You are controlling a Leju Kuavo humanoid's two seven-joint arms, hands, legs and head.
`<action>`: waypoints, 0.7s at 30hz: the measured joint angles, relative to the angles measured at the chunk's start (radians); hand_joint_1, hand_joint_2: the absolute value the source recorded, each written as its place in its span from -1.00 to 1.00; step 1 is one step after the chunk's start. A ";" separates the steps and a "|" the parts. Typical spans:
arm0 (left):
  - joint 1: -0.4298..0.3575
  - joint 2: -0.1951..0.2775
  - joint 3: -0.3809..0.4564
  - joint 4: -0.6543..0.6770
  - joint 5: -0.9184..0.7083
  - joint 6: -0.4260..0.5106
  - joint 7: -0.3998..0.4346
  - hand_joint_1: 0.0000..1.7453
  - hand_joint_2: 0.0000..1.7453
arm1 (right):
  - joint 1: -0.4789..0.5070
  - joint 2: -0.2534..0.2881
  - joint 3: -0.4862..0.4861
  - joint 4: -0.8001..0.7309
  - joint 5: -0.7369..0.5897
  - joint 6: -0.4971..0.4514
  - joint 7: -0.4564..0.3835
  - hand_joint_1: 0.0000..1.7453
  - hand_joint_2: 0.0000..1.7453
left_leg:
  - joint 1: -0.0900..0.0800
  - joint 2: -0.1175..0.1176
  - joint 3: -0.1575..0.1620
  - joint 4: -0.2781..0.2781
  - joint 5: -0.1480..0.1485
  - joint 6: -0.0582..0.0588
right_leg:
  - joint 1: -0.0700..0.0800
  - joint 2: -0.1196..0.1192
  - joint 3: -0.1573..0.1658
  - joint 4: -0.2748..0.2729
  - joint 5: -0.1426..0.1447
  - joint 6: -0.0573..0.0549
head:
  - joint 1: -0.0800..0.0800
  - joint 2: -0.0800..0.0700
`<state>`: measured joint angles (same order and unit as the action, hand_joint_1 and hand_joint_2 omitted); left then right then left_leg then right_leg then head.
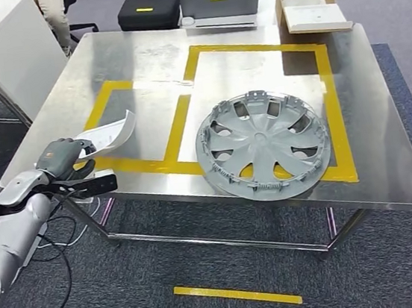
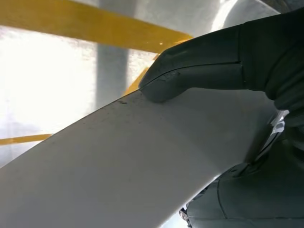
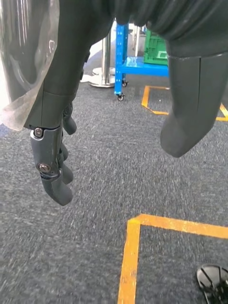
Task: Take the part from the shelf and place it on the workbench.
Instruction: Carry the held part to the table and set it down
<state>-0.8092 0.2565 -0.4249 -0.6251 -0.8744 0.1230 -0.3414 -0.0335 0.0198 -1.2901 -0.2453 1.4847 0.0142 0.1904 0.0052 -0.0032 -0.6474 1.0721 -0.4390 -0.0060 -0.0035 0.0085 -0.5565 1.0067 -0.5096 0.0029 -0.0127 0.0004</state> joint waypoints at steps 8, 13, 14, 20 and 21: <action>-0.004 -0.004 -0.012 0.009 0.007 0.011 -0.006 1.00 1.00 | -0.001 0.001 0.000 0.001 0.001 0.000 -0.003 -1.00 1.00 | -0.002 -0.002 0.055 -0.063 -0.024 0.039 | -0.001 -0.003 -0.091 0.167 -0.065 0.032 | 0.005 0.000; 0.005 -0.006 -0.016 0.015 0.010 0.011 -0.012 1.00 1.00 | 0.005 0.001 0.000 0.001 0.002 0.000 -0.004 -1.00 1.00 | -0.004 -0.005 0.090 -0.062 -0.055 0.038 | -0.005 -0.004 -0.174 0.191 0.008 0.038 | 0.006 0.000; 0.005 -0.006 -0.017 0.016 0.011 0.011 -0.013 1.00 1.00 | 0.005 0.001 0.000 0.001 0.002 0.000 -0.004 -1.00 1.00 | -0.004 -0.005 0.100 -0.062 -0.062 0.034 | -0.006 -0.003 -0.154 0.128 0.046 0.038 | 0.006 0.000; 0.008 -0.008 -0.020 0.020 0.018 0.021 -0.015 1.00 1.00 | 0.004 0.001 -0.005 0.001 0.002 0.000 -0.003 -1.00 1.00 | -0.006 -0.004 0.107 -0.040 -0.090 0.004 | -0.003 -0.003 -0.095 0.021 0.064 0.002 | 0.005 0.000; 0.008 -0.009 -0.021 0.020 0.019 0.023 -0.015 1.00 1.00 | 0.004 0.001 -0.006 0.001 0.002 0.000 -0.003 -1.00 1.00 | -0.005 -0.003 0.094 -0.011 -0.096 0.000 | -0.004 -0.003 -0.089 0.020 0.063 -0.002 | 0.004 0.000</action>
<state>-0.8008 0.2480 -0.4460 -0.6053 -0.8556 0.1459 -0.3565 -0.0299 0.0206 -1.2960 -0.2445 1.4869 0.0141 0.1873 0.0006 -0.0060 -0.5536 1.0612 -0.5347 -0.0064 -0.0077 0.0054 -0.6454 1.0267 -0.4466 0.0013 -0.0090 0.0004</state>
